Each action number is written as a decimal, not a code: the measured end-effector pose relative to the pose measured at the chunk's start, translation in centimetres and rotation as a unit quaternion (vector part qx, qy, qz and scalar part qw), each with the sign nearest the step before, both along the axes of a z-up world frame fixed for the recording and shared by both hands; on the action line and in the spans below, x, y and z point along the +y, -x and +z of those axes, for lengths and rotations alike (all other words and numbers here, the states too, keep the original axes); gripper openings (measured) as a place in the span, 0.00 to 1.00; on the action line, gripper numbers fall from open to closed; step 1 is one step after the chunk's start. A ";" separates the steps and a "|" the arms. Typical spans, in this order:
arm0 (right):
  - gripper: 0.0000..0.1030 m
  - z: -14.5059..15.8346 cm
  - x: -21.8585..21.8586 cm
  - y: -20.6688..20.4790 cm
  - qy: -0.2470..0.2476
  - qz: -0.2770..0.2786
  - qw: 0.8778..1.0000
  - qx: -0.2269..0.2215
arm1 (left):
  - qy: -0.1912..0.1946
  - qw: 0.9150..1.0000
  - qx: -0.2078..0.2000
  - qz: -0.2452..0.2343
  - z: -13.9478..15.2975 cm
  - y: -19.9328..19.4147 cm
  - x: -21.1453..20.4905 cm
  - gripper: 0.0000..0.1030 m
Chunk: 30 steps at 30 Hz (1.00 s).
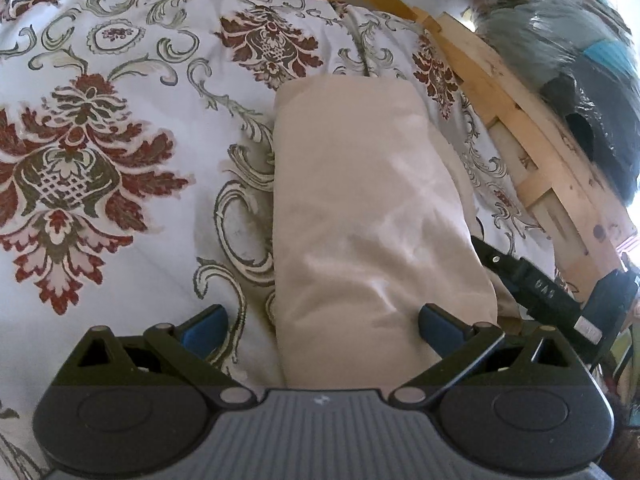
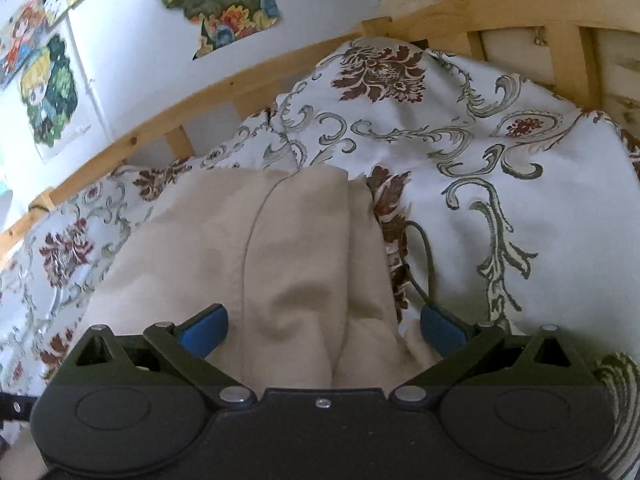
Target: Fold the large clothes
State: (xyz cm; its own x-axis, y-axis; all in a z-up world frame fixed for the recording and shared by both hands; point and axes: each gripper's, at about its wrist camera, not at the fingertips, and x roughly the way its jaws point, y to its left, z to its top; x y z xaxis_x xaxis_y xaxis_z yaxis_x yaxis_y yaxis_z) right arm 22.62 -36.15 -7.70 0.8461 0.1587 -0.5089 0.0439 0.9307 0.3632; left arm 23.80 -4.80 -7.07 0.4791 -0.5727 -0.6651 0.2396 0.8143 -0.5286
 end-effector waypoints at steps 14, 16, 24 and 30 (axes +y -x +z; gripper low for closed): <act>0.90 -0.7 -0.8 -2.0 -0.027 0.036 0.999 0.004 | -0.019 1.000 -0.009 -0.004 0.4 0.0 -0.3 1.00; 0.89 -0.7 -0.7 -1.9 -0.033 0.035 0.999 0.004 | -0.020 1.000 -0.009 -0.005 0.4 0.0 -0.3 1.00; 0.67 -0.8 -0.3 -1.5 -0.035 0.034 0.999 0.008 | -0.006 1.000 0.003 -0.017 0.4 -0.3 -0.4 0.88; 0.36 -0.6 0.5 -1.1 -0.039 0.029 0.999 0.020 | -0.005 0.999 -0.026 -0.022 1.6 0.8 -1.2 0.57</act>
